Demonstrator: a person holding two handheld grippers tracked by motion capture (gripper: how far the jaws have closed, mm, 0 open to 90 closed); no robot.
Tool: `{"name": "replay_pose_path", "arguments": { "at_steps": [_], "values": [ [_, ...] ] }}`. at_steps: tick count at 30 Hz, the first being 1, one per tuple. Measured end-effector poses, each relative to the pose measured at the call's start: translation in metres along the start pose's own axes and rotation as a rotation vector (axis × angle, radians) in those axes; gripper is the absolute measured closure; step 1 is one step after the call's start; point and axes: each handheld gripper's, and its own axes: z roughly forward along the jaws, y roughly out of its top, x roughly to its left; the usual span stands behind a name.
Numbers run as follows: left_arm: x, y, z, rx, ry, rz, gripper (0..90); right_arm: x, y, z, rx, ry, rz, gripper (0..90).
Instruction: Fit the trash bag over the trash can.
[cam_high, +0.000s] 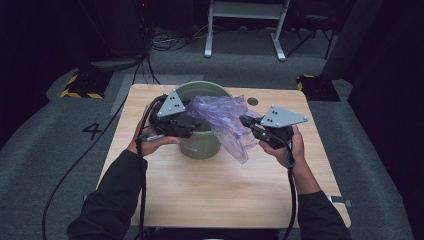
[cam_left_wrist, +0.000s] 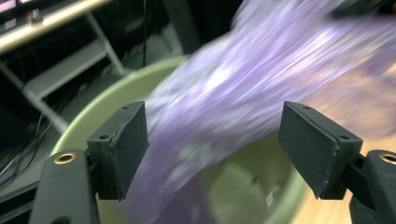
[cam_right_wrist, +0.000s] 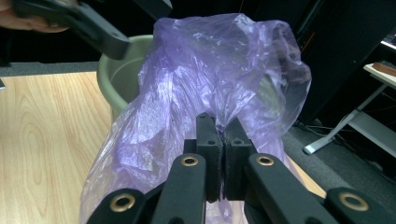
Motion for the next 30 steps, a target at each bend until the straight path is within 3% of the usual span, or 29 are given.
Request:
{"name": "replay_pose_path", "arguments": {
  "at_steps": [3, 6, 8, 10, 13, 16, 22, 25, 28, 30],
  "values": [
    [-0.014, 0.003, -0.007, -0.044, -0.034, -0.045, 19.3, 0.002, 0.007, 0.002, 0.001, -0.002, -0.005, 89.2],
    [-0.032, 0.001, -0.012, -0.059, -0.033, -0.04, 19.0, 0.005, 0.014, 0.004, 0.008, 0.0, -0.02, 89.4],
    [-0.046, -0.001, -0.012, -0.056, -0.059, -0.021, 19.0, 0.009, 0.018, 0.006, 0.015, 0.001, -0.032, 89.5],
    [-0.06, -0.003, -0.01, -0.036, -0.037, 0.016, 18.8, 0.013, 0.021, 0.008, 0.017, 0.007, -0.041, 89.4],
    [-0.075, -0.004, -0.006, -0.019, -0.027, 0.032, 18.5, 0.017, 0.024, 0.012, 0.021, 0.022, -0.053, 89.4],
    [-0.082, -0.004, -0.004, -0.025, -0.054, 0.013, 17.7, 0.02, 0.026, 0.016, 0.025, 0.03, -0.065, 89.5],
    [-0.088, -0.002, 0.006, -0.048, -0.014, -0.021, 16.5, 0.024, 0.027, 0.017, 0.015, 0.049, -0.054, 88.9],
    [-0.088, -0.001, 0.01, -0.071, 0.028, -0.011, 30.7, 0.024, 0.027, 0.014, 0.008, 0.056, -0.044, 87.6],
    [-0.082, 0.0, 0.01, -0.095, 0.042, -0.007, 46.3, 0.024, 0.027, 0.01, -0.008, 0.064, -0.03, 83.9],
    [-0.078, 0.0, 0.01, -0.09, 0.063, -0.004, 52.8, 0.025, 0.027, 0.008, -0.011, 0.061, -0.028, 80.2]
  ]
}}
